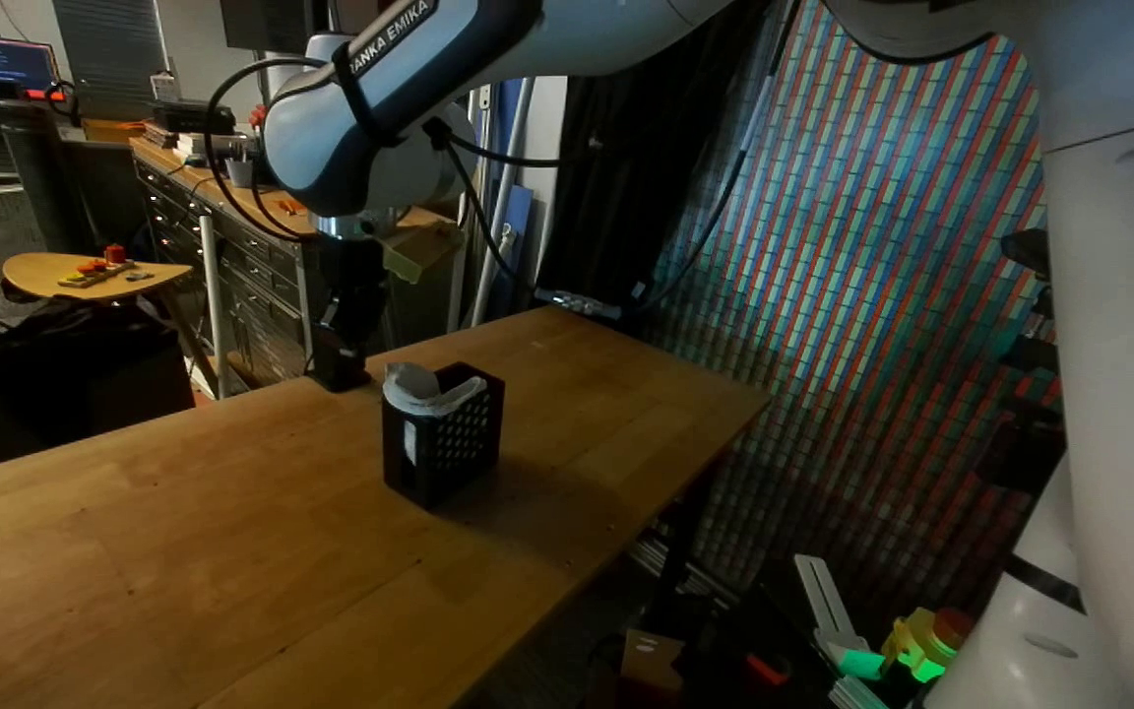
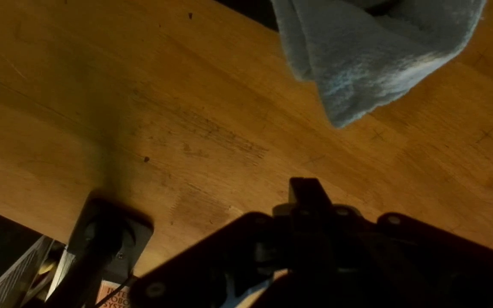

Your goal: Put the white towel in the black box

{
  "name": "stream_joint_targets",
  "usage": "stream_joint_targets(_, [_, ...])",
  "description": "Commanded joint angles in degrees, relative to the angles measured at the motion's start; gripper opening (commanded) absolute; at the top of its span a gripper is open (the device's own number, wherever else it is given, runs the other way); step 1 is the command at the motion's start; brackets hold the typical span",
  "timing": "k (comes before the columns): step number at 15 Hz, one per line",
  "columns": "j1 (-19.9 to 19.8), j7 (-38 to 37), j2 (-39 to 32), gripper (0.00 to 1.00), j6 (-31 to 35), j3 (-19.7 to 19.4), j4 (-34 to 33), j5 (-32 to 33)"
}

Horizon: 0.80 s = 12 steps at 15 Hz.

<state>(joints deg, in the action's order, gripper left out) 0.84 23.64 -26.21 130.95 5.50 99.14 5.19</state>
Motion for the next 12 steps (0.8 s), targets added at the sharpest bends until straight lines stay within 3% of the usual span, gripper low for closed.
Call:
stream_joint_targets(1, [-1.8, 2.5, -0.3, 0.03, 1.6, 0.8, 0.0, -2.0])
stream_joint_targets(12, [-3.2, 1.7, 1.0, 0.04, 3.0, 0.7, 3.6, -4.1])
